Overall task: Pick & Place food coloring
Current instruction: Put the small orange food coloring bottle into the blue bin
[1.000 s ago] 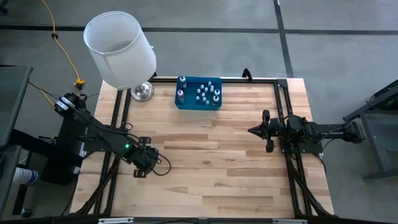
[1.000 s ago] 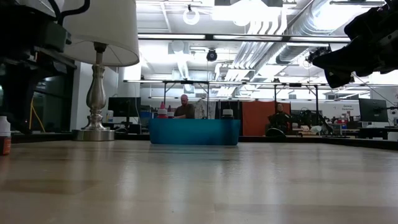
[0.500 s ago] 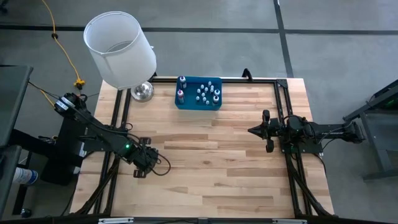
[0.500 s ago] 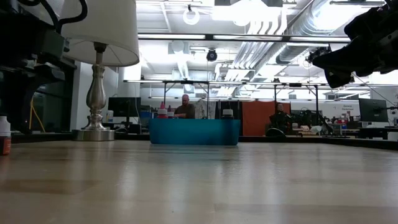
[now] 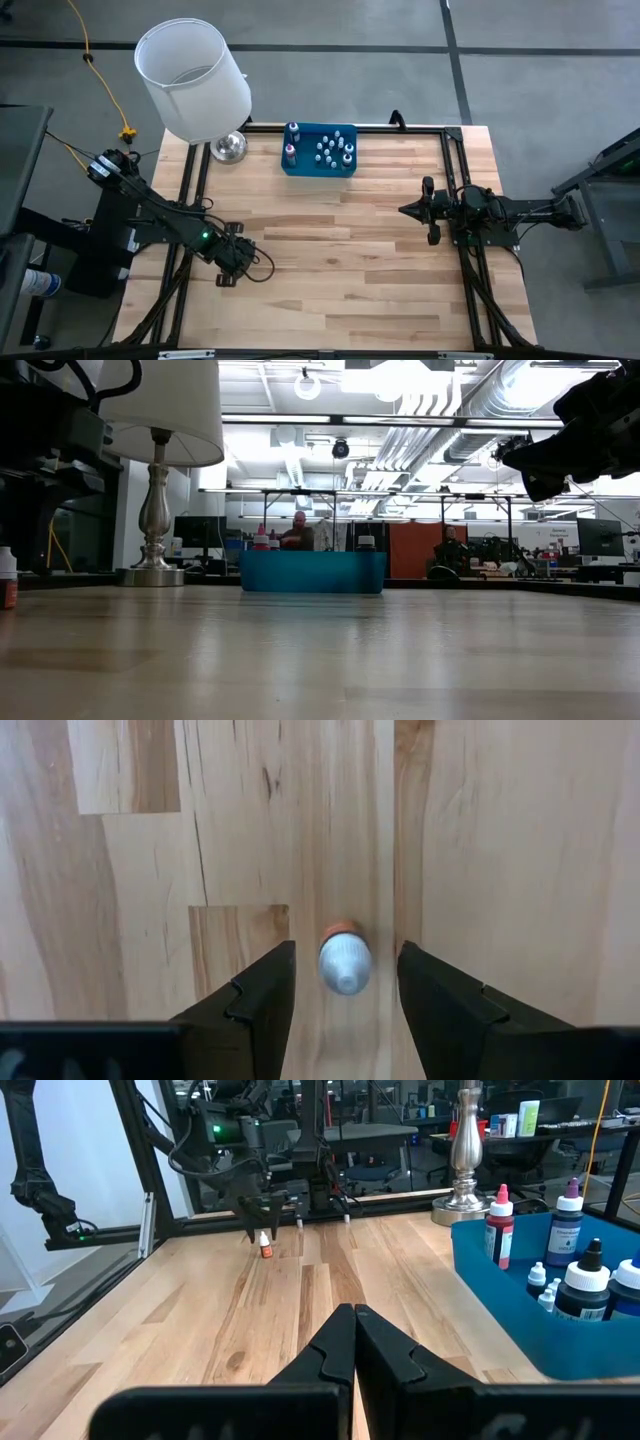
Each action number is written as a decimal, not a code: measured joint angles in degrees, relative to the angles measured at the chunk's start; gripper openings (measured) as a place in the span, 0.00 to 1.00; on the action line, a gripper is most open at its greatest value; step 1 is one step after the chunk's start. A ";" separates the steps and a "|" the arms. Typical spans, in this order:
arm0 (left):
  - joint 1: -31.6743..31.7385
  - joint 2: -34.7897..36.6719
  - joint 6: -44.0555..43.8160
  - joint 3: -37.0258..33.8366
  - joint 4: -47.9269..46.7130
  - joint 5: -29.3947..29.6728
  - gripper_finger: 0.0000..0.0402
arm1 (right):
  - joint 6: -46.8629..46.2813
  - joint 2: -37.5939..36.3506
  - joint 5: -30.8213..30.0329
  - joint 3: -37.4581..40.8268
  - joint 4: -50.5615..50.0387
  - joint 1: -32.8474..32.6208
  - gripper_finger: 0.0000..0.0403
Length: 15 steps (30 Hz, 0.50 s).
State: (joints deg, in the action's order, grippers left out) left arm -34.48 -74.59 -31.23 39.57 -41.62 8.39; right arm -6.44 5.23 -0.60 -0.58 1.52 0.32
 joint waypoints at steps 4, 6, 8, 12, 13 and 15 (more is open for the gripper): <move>0.00 0.00 -0.53 0.00 0.27 0.01 0.39 | -0.03 0.02 0.00 0.00 -0.02 0.02 0.00; 0.01 0.00 -0.56 0.00 0.19 0.01 0.37 | -0.01 0.00 0.00 0.00 -0.01 0.02 0.00; 0.02 0.00 -0.56 0.00 0.15 -0.01 0.34 | -0.06 0.01 0.00 0.00 0.00 0.02 0.00; 0.02 0.00 -0.75 0.00 0.13 -0.01 0.27 | -0.07 0.01 0.00 0.00 0.00 0.01 0.00; 0.00 0.00 -0.80 0.00 0.11 -0.01 0.26 | -0.03 0.01 0.00 0.00 -0.01 0.00 0.00; 0.00 0.00 -0.90 0.00 0.08 -0.03 0.23 | -0.02 0.00 0.00 0.00 -0.01 0.02 0.00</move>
State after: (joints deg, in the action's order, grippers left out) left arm -34.48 -74.59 -32.13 39.57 -41.54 8.36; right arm -6.45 5.23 -0.60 -0.58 1.51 0.33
